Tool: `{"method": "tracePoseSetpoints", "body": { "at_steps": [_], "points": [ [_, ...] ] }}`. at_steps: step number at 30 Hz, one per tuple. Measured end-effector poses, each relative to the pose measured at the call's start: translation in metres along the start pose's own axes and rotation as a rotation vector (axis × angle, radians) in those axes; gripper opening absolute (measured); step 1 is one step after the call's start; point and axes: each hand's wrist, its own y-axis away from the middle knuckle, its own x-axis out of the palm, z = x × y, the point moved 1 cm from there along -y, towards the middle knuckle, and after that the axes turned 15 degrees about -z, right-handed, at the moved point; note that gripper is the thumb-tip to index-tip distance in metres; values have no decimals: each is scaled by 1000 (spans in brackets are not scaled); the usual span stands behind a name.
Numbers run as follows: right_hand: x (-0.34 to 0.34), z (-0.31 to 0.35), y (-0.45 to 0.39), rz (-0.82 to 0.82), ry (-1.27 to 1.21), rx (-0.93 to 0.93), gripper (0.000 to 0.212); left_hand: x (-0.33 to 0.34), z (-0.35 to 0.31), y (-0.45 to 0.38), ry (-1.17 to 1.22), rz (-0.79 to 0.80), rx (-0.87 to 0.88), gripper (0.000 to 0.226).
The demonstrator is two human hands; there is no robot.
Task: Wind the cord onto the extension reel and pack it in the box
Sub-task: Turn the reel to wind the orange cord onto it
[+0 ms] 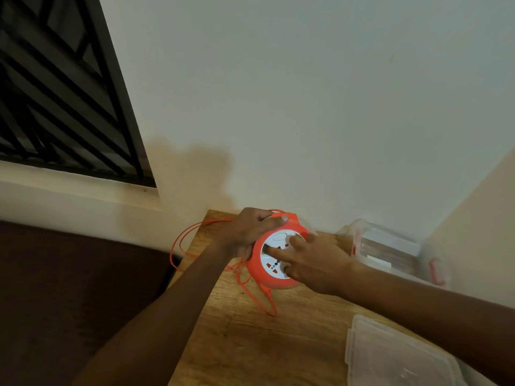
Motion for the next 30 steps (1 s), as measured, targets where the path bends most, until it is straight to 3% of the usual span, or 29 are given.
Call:
{"method": "tracePoseSetpoints", "body": {
  "at_steps": [6, 9, 12, 15, 19, 23, 26, 30],
  "points": [
    [8, 23, -3, 91, 56, 31, 46, 3, 0, 5, -51, 19, 55, 31],
    [5, 25, -5, 73, 61, 122, 51, 3, -4, 5, -46, -28, 68, 31],
    [4, 16, -8, 10, 43, 218, 63, -1, -1, 4, -60, -97, 53, 46],
    [3, 2, -9, -54, 13, 262, 76, -1, 1, 9, 56, -145, -11, 35],
    [6, 3, -4, -71, -8, 316, 77, 6, -4, 13, 146, -202, 27, 34],
    [6, 1, -7, -38, -98, 416, 72, 15, -12, 17, 304, -228, -67, 42],
    [0, 2, -15, -67, -137, 475, 63, 16, -17, 19, 285, -241, -70, 44],
    [-5, -2, -20, -140, -195, 576, 70, 7, -25, 18, 192, -258, -26, 35]
  ]
}}
